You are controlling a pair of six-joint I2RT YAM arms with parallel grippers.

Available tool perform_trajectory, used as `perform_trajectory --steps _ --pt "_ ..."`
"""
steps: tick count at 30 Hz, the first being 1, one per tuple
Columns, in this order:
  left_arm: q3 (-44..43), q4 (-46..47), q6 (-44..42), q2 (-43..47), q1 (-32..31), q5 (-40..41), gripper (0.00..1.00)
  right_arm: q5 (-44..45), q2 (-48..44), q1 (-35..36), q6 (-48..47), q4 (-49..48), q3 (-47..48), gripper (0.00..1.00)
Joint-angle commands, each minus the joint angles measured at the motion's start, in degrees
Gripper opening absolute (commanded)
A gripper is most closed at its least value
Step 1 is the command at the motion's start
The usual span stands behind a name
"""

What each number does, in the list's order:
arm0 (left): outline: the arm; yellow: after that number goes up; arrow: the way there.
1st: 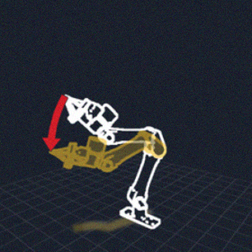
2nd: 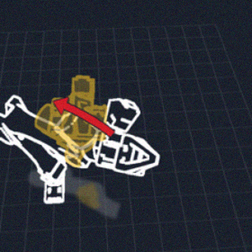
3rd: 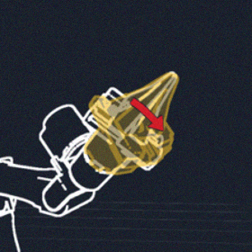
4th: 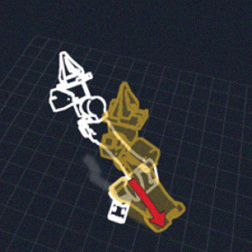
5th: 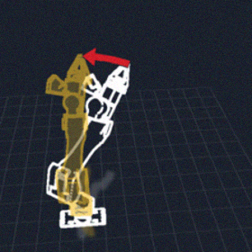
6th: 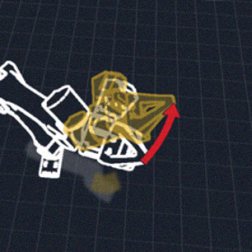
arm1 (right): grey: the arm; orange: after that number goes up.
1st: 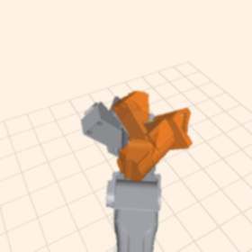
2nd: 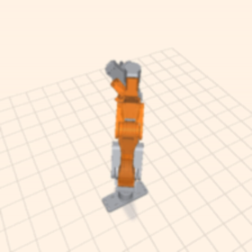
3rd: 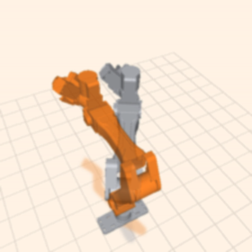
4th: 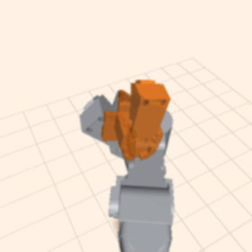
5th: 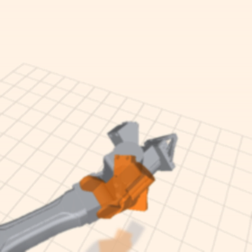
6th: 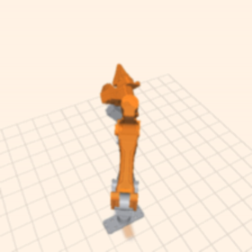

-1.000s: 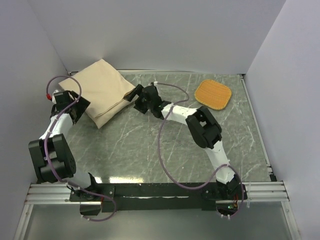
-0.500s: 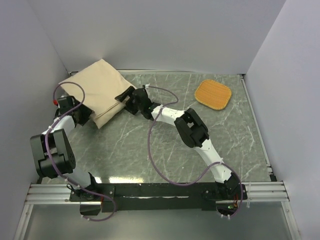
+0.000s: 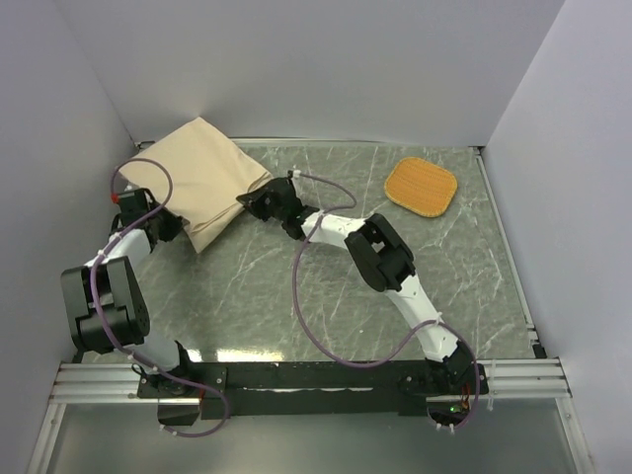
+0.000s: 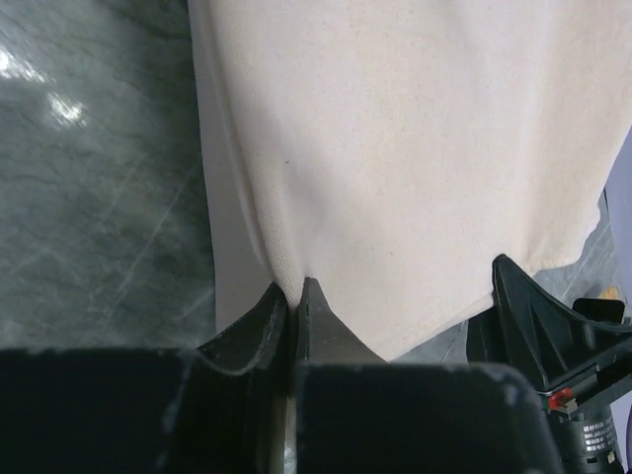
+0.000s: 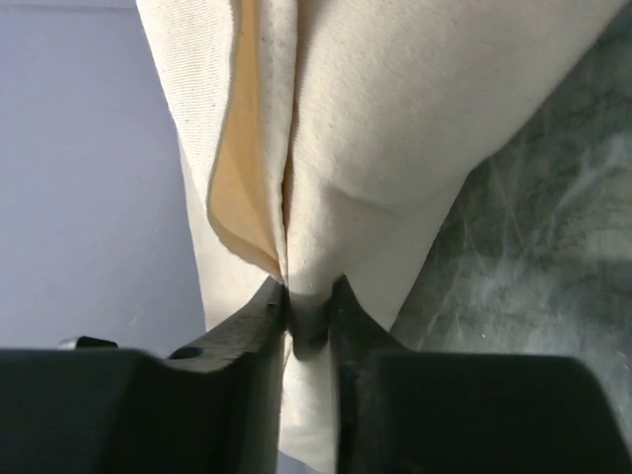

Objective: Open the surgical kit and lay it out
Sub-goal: Adjust the surgical kit at the center of the board.

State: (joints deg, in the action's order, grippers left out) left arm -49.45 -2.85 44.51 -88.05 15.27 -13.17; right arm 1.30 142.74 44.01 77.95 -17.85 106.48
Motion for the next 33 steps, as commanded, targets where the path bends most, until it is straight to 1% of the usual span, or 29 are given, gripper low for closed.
perform_trajectory --steps 1,6,7,11,13,14,18,19,20,23,24,26,27,29,30,31,32,33 --pt "2.2 -3.6 1.5 2.8 -3.7 -4.1 0.01 1.7 -5.0 -0.9 -0.5 -2.2 -7.1 0.1" --pt "4.6 -5.5 3.9 6.7 -8.2 -3.7 0.01 -0.3 -10.1 -2.5 -2.5 -5.5 -15.9 0.02" --pt "5.8 -5.7 4.4 7.5 -10.0 -3.5 0.01 -1.1 -11.9 -2.9 -3.0 -7.0 -19.3 0.01" --pt "9.5 -6.2 8.2 12.0 -15.0 -1.9 0.01 -5.3 -17.7 -5.9 -6.9 -9.1 -29.3 0.0" --pt "11.8 -6.1 10.8 15.0 -19.4 -1.0 0.02 -6.7 -21.6 -6.9 -9.1 -8.4 -34.5 0.0" --pt "12.8 -5.9 11.9 16.1 -20.7 -0.3 0.02 -8.2 -22.8 -7.5 -9.8 -8.3 -36.4 0.01" --pt "17.3 -5.1 17.4 20.7 -27.2 0.8 0.05 -10.5 -30.1 -10.1 -13.9 -6.2 -44.9 0.11" --pt "17.8 -4.9 18.2 21.3 -29.8 0.7 0.06 -10.8 -31.1 -10.4 -15.4 -5.6 -45.9 0.12" --pt "18.2 -4.7 19.5 21.8 -31.2 1.1 0.07 -11.4 -32.1 -10.5 -16.1 -5.3 -46.9 0.13" --pt "19.2 -3.7 20.0 23.6 -36.0 1.6 0.15 -12.3 -34.7 -10.9 -17.7 -4.4 -49.7 0.21" --pt "19.1 -4.0 19.8 24.5 -36.8 2.4 0.24 -12.5 -35.8 -11.0 -17.9 -4.5 -50.8 0.27" --pt "18.7 -5.5 19.0 25.6 -38.1 3.5 0.34 -12.4 -36.6 -11.0 -18.1 -4.5 -51.7 0.34" --pt "18.2 -7.5 18.4 27.1 -38.2 4.9 0.45 -11.9 -37.4 -11.0 -18.1 -4.4 -52.4 0.39" --pt "17.5 -10.1 16.4 29.0 -38.2 7.1 0.55 -11.3 -38.3 -11.0 -18.4 -4.0 -52.9 0.43" --pt "16.4 -12.9 15.6 31.1 -38.2 9.7 0.57 -10.8 -39.1 -11.1 -18.5 -3.2 -53.0 0.49" --pt "15.9 -14.0 14.8 32.2 -38.2 11.3 0.61 -10.6 -39.5 -11.1 -19.1 -2.9 -53.1 0.52" --pt "15.3 -15.2 13.1 34.4 -38.2 12.5 0.71 -10.4 -40.3 -11.2 -19.4 -2.5 -53.1 0.55" --pt "13.8 -17.9 11.9 35.5 -38.2 15.8 0.77 -10.0 -40.7 -11.1 -20.1 -1.2 -52.9 0.6"
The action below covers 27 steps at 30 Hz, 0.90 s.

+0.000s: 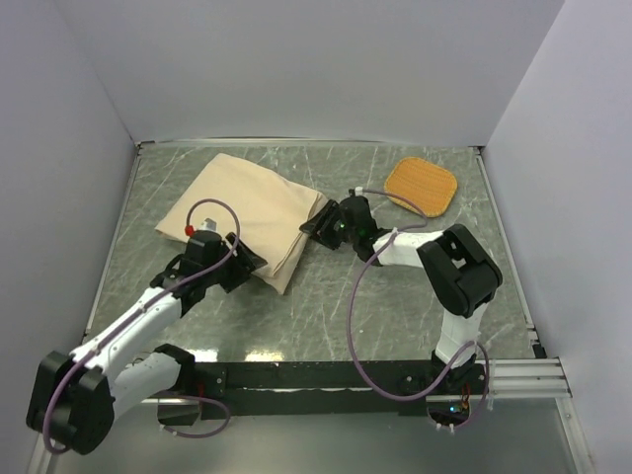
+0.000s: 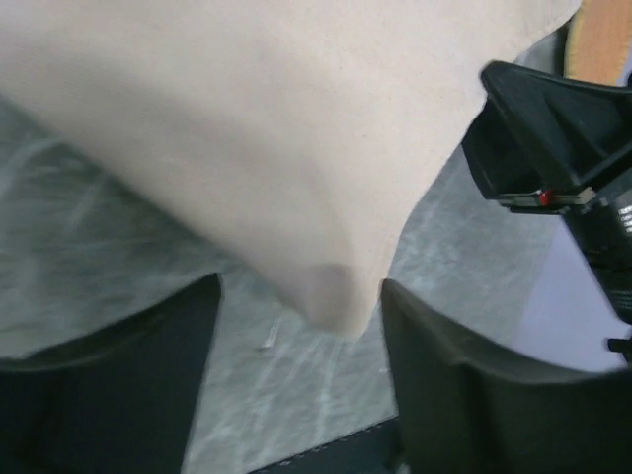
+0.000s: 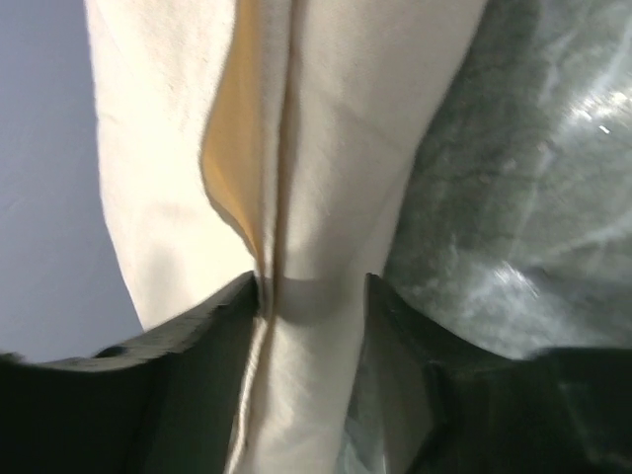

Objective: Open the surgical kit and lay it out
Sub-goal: Adjust the surgical kit at the center of the board.

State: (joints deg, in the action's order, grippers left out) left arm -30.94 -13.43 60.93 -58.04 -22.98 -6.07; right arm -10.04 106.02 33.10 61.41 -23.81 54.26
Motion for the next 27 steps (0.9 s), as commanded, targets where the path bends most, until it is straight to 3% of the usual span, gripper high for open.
perform_trajectory --steps 1,2,5,11,16,20,27 --pt "-5.7 -8.3 -5.7 6.3 0.0 10.1 0.82 1.4 -4.3 -0.2 -3.9 5.3 -0.6 0.63" --pt "-6.6 -9.2 -8.3 7.5 0.0 11.3 0.9 1.7 -5.1 -0.3 -4.1 5.7 -0.5 0.66" --pt "-11.0 -12.1 -13.7 7.8 0.0 16.9 0.99 2.3 -6.2 -0.2 -5.3 7.1 0.1 0.77" --pt "-21.6 -10.9 -23.7 0.8 3.5 21.7 0.99 -0.9 -5.7 -0.2 -6.7 10.7 3.8 0.99" --pt "-29.6 -8.8 -33.2 -11.0 14.5 19.3 0.99 -2.6 -4.6 -0.1 -5.5 10.3 5.6 1.0" --pt "-38.6 -7.0 -38.9 -20.3 26.3 10.1 0.99 -3.1 -2.9 -0.2 -1.0 7.0 5.7 1.0" --pt "-54.8 -8.5 -48.1 -38.5 35.0 -1.6 0.99 -2.9 0.2 0.6 -1.0 8.3 7.7 1.0"
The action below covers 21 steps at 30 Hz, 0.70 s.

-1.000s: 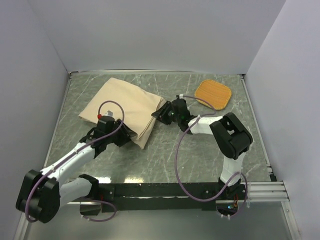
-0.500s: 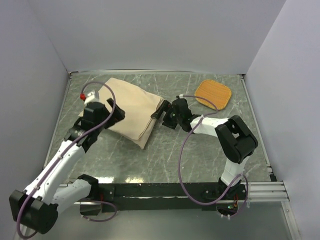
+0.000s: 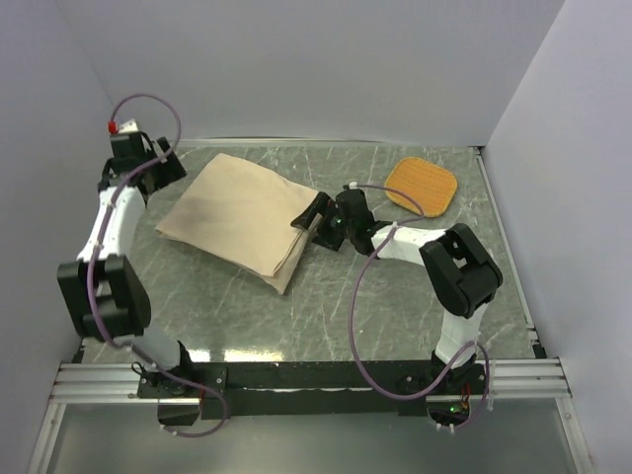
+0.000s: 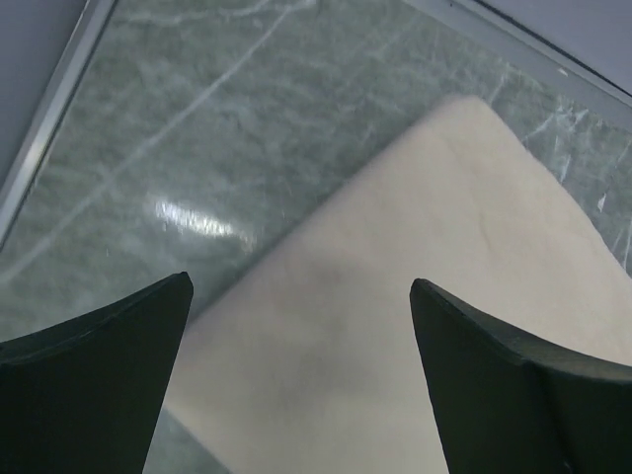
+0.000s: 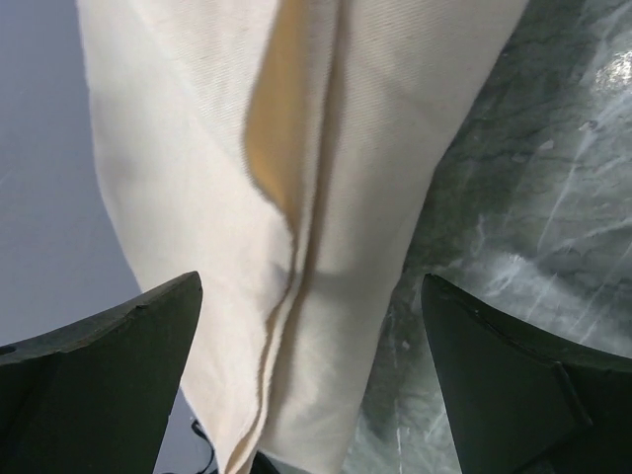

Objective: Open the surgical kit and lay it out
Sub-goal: Adjust the surgical kit at the center of the board.

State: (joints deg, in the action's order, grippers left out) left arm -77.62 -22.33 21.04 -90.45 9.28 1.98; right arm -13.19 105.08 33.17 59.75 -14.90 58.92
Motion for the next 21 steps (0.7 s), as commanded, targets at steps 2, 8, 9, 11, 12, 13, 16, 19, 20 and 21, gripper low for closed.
perform_trajectory --steps 2,8,9,11,12,13,16,19,20,21 --pt "-14.3 -1.1 -9.3 -12.6 5.2 -13.6 0.99 0.9 1.1 0.9 0.5 -0.1 3.3 1.0" --pt "-24.4 -4.8 -11.5 -26.7 7.6 -28.1 0.99 1.3 2.3 1.2 0.3 0.8 4.1 1.0" --pt "-25.3 -5.6 -11.8 -29.4 7.7 -29.3 1.0 1.4 2.8 1.3 0.2 1.1 4.4 1.0" --pt "-27.3 -6.2 -11.7 -31.7 7.7 -32.8 0.99 1.9 3.2 1.5 -0.2 2.2 5.2 1.0" --pt "-27.7 -6.3 -11.0 -33.4 7.7 -33.9 0.99 2.0 3.5 1.5 -0.3 2.7 5.6 1.0" --pt "-27.6 -5.8 -10.7 -34.0 7.7 -35.6 0.99 2.6 3.7 1.4 -0.4 3.5 5.9 0.99" --pt "-26.4 -4.8 -9.7 -35.2 7.3 -36.1 0.99 2.8 4.7 1.5 -0.6 4.5 7.2 0.97" --pt "-26.1 -4.7 -9.5 -35.9 7.2 -36.4 0.99 2.6 5.8 1.4 -0.4 4.5 7.9 0.89" --pt "-26.2 -5.1 -9.4 -36.1 7.1 -36.5 0.99 2.2 6.1 1.4 -0.3 4.4 8.1 0.88" --pt "-26.2 -5.2 -9.2 -36.3 7.1 -36.8 1.0 2.2 6.4 1.4 -0.2 4.3 8.2 0.85"
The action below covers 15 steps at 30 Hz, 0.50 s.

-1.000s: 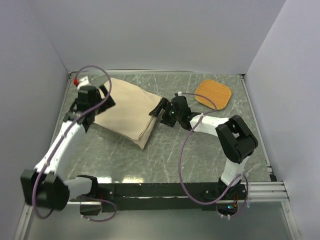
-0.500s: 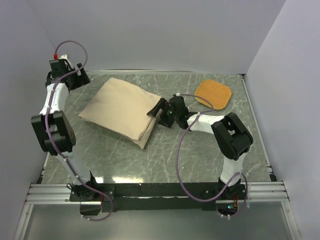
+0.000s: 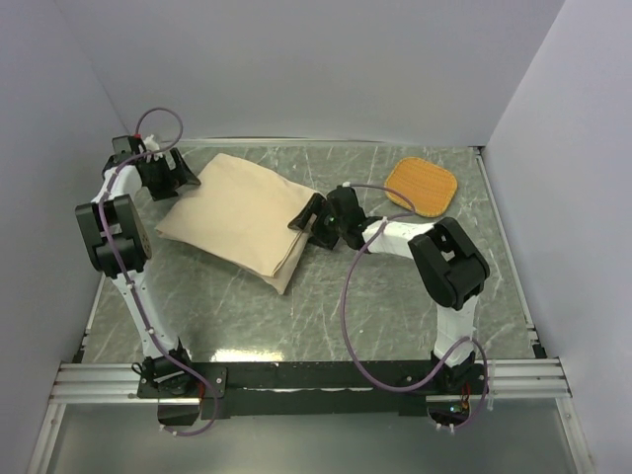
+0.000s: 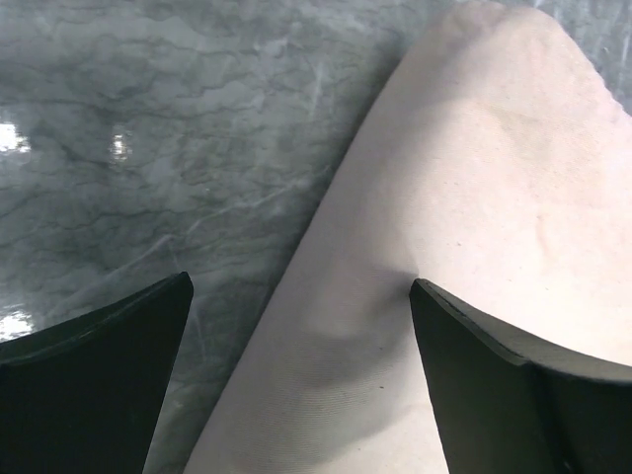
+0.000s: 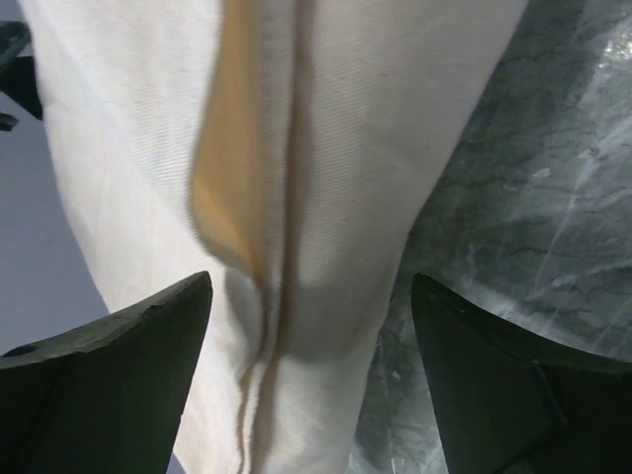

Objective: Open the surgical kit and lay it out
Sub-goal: Adjust the surgical kit at the center of the board.

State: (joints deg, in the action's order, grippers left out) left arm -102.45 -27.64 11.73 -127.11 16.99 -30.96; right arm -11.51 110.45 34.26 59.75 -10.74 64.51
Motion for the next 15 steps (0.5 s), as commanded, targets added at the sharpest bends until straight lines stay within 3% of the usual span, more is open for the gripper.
perform_trajectory --steps 1,6,15 --pt "-1.2 0.1 0.3 0.5 -0.8 -4.2 0.99 0.5 1.2 0.3 -0.5 0.1 2.6 0.83" --pt "1.7 0.7 1.3 2.3 -2.4 -4.6 0.95 0.8 1.0 0.2 -1.6 0.5 2.0 0.56" --pt "10.7 0.3 5.4 7.3 -5.5 -1.0 0.78 0.5 -1.6 -0.9 -6.5 3.0 -0.3 0.25"
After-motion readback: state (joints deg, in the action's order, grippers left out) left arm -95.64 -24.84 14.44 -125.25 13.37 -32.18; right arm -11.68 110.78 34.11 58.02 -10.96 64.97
